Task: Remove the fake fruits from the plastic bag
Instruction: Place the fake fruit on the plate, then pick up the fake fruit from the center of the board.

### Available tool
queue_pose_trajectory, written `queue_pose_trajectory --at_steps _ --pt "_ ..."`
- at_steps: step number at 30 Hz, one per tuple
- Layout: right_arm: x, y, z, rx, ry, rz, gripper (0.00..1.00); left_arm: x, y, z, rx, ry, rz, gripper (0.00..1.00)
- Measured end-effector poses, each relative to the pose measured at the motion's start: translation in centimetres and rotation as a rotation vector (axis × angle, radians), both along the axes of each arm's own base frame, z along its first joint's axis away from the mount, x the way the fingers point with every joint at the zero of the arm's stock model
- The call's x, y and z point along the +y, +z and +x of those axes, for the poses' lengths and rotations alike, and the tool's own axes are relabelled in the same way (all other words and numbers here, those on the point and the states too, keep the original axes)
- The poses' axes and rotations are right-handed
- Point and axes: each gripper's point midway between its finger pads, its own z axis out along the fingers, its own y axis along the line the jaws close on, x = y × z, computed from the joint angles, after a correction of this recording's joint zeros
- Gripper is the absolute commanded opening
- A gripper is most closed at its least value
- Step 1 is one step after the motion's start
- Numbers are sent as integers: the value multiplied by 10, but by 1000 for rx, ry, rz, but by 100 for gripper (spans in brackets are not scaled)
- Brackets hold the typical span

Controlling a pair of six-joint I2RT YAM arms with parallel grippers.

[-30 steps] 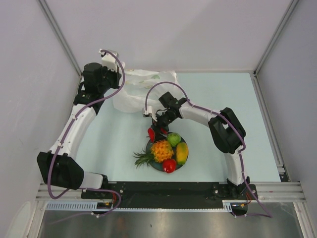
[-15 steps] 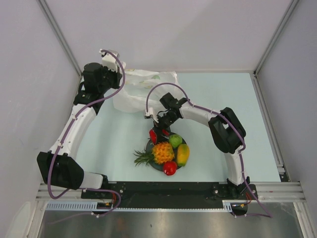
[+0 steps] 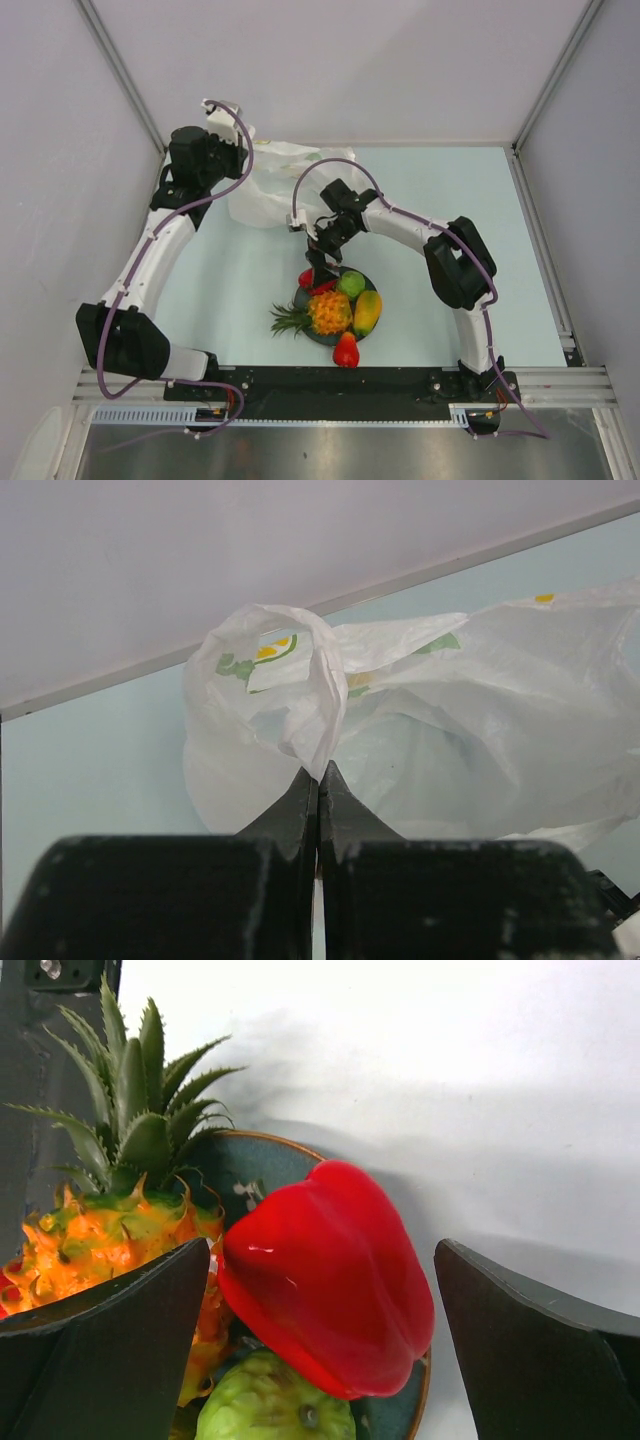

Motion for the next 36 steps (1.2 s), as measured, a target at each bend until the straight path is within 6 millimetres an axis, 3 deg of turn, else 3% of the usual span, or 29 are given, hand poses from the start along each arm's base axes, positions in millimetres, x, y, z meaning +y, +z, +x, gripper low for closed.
queue_pose_trajectory --at_steps 10,15,18,19,20,21,23,25,28,30,33,36 --pt "4 18 2 12 2 23 100 -3 -3 2 8 -10 -9 2" --pt "4 32 6 -24 -46 53 100 -4 -7 4 19 -12 -13 9" --pt "-14 63 3 -155 -102 110 100 -4 -7 4 21 -12 -17 27" --pt "-22 79 -1 -214 -122 136 100 -4 -7 4 21 -12 -19 32" --pt "-29 96 -4 -264 -132 163 100 -5 -7 3 22 -12 -22 45" --pt "-34 117 -6 -319 -135 199 99 -5 -7 3 24 -11 -27 49" --pt "-41 152 -12 -429 -104 267 91 -5 -7 3 27 -8 -34 59" --pt "-49 166 -21 -496 -56 290 84 -5 -7 2 28 -8 -36 64" --pt "-59 155 -38 -528 54 256 76 -5 -4 0 25 -7 -41 66" --pt "-69 133 -53 -530 167 200 76 -5 1 -2 14 -8 -43 66" --pt "-78 103 -85 -508 344 144 75 -4 9 -7 -5 -8 -46 67" --pt "-82 86 -115 -493 492 134 72 -3 11 -14 -12 -9 -48 68"
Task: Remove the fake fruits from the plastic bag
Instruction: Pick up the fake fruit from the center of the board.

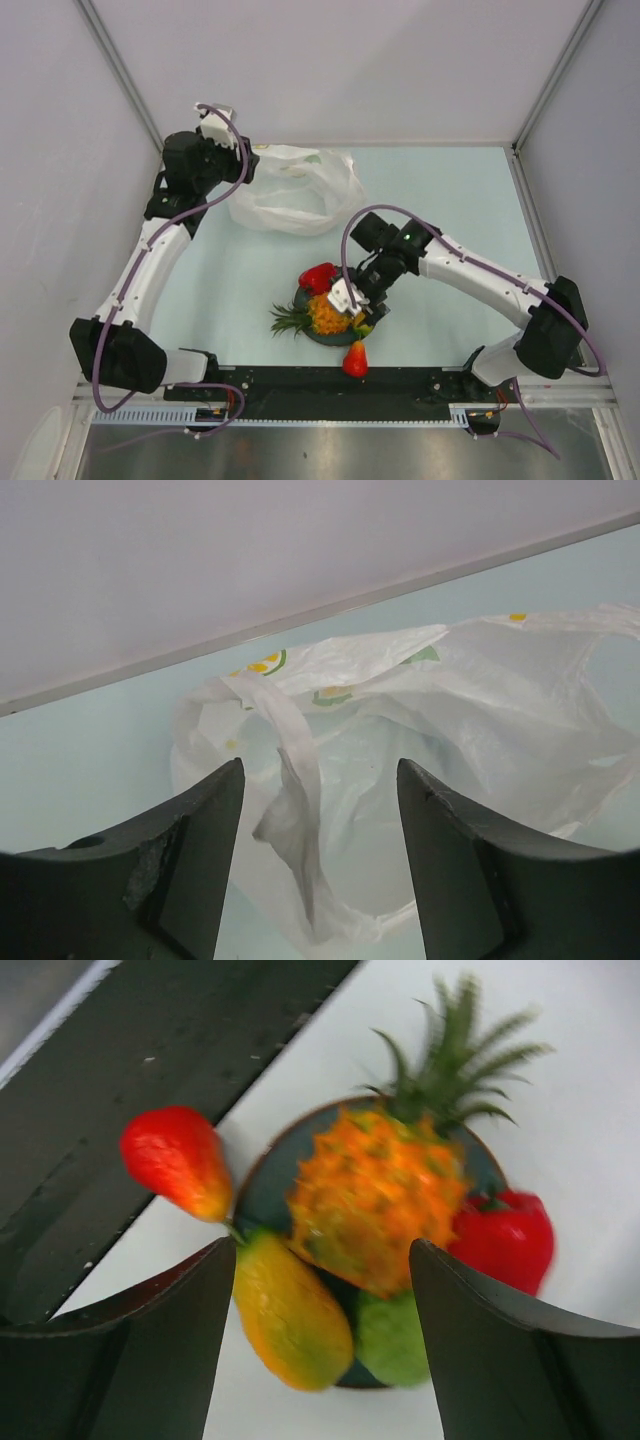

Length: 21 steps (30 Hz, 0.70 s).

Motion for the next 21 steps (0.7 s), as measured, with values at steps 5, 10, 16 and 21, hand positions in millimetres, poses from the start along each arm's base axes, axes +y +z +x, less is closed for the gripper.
queue_pose_trajectory --at_steps 5,10,16,21 --pt "-6 -22 -46 0 215 -37 66 1 -6 -9 9 -3 -1 69" --pt "-13 -41 -77 6 364 -57 65 1 -16 -16 31 -5 -7 70" --pt "-5 -70 -92 59 427 -109 66 0 -17 -28 30 -15 -25 70" --pt "4 -90 -88 72 419 -144 66 0 -16 -31 26 -19 -28 70"
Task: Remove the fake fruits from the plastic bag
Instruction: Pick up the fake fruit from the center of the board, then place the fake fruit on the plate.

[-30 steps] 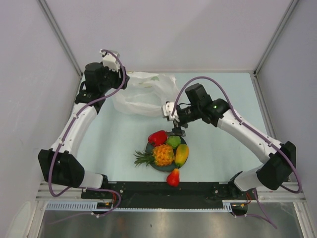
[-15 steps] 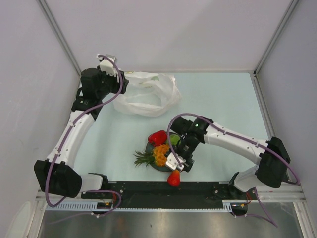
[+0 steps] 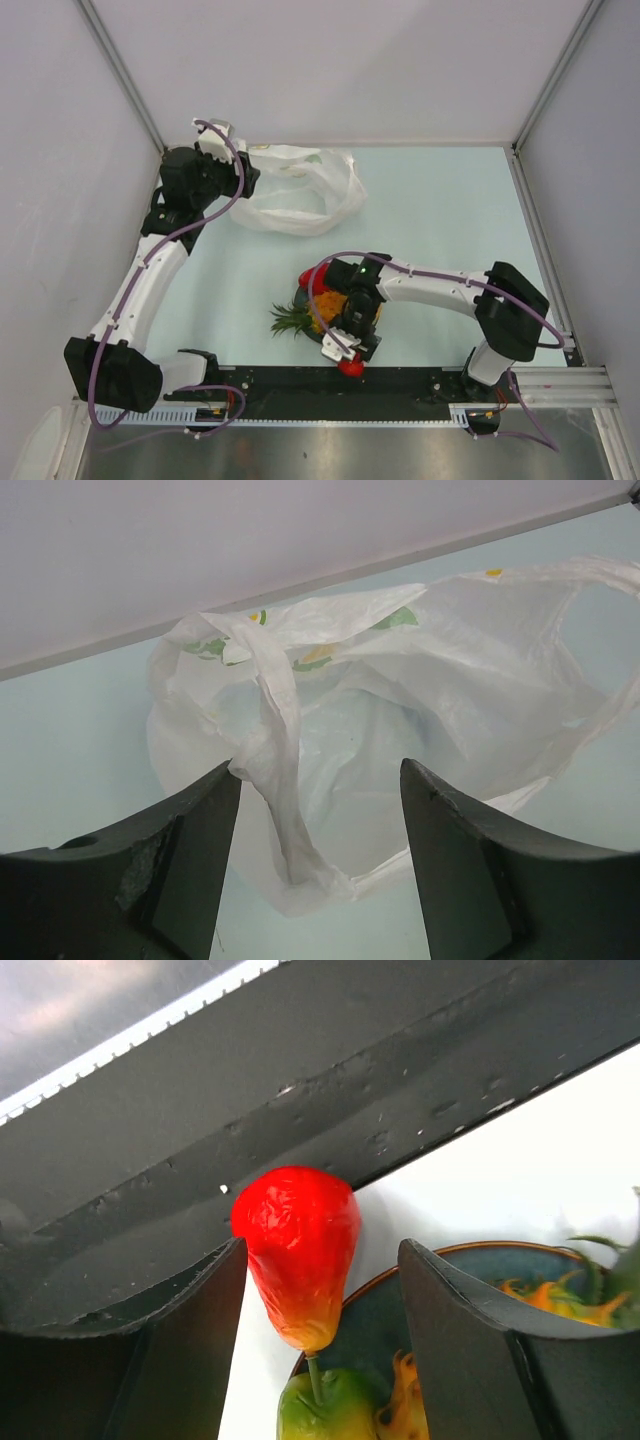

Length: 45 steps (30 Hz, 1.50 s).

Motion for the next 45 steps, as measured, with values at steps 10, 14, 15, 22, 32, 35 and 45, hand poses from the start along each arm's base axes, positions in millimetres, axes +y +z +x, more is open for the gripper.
queue_pose_trajectory --at_steps 10,14,15,22,32,35,45 --pt "-8 -27 -4 13 23 -107 40 0 -1 0 1 0 0 70" --pt "-8 -25 -3 8 19 -103 29 -1 0 0 4 -3 -9 70" --pt "-8 -23 -3 0 19 -100 28 -1 0 -1 5 -3 -11 70" --pt "-15 32 13 -96 -42 56 24 -5 -1 -1 15 -17 -31 70" --pt "-19 120 71 -77 -519 209 26 -6 -6 -4 35 -22 -27 71" --pt "-14 123 109 54 -804 173 26 -6 -10 -6 51 -25 -24 72" --pt "-18 98 193 520 -1502 21 29 -7 -14 -9 72 -34 -25 72"
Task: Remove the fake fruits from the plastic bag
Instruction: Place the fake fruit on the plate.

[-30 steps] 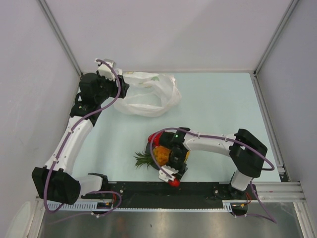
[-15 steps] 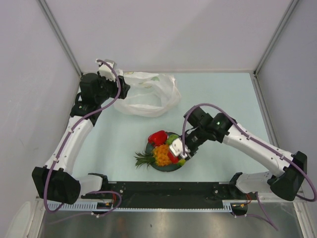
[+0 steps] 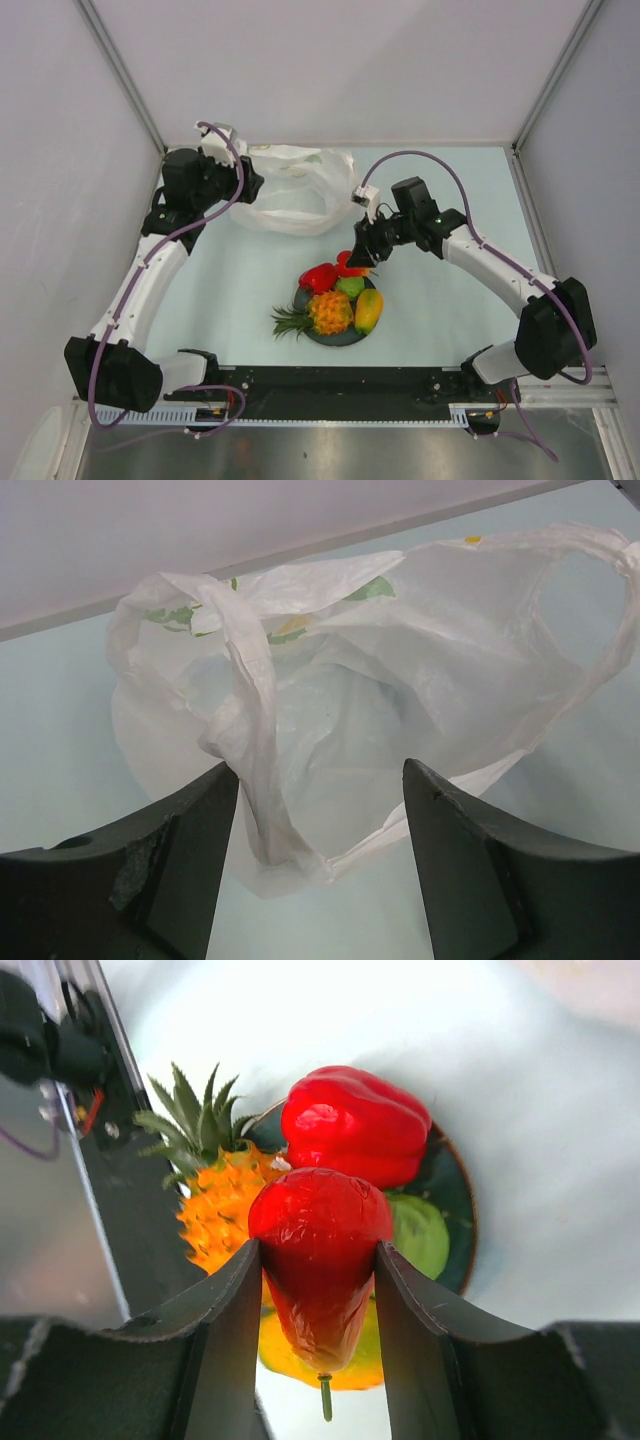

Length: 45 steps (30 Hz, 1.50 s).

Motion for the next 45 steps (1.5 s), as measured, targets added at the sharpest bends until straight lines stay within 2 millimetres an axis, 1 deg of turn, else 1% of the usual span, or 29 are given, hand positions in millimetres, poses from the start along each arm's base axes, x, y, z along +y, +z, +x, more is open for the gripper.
queue_pose_trajectory --at_steps 1,5,12,16,21,24,28,29,32,33,34,35,36,45 --pt "0 -3 -1 49 -46 5 29 0 1 0 -1 0 0 72" --pt "-6 -10 -2 133 -157 -2 29 -1 5 -3 -12 -7 -4 72" --pt "-14 -9 3 157 -267 -24 31 3 12 -6 -31 -1 -8 72" --pt "-23 -15 -6 153 -269 -53 33 2 12 -7 -31 -3 -9 73" --pt "-34 -36 -25 187 -253 -104 34 2 13 -7 -31 -4 -11 73" --pt "-35 -43 -32 195 -233 -125 35 2 12 -6 -30 -4 -11 73" --pt "-27 -44 -41 176 -182 -131 40 3 11 -5 -25 -4 -10 73" --pt "-25 -44 -44 171 -166 -133 42 2 10 -5 -24 -4 -10 73" --pt "-20 -44 -49 158 -139 -137 56 2 10 -5 -25 -5 -11 73" --pt "-20 -44 -50 154 -137 -139 63 2 10 -5 -25 -5 -11 73" --pt "-19 -44 -50 150 -134 -141 67 2 10 -5 -25 -5 -11 73" --pt "-19 -44 -50 149 -135 -141 80 2 10 -5 -25 -4 -11 73" --pt "-19 -44 -49 147 -134 -142 99 2 11 -5 -25 -5 -11 73" --pt "-25 -44 -41 139 -159 -138 100 2 9 -4 -19 -4 -16 73"
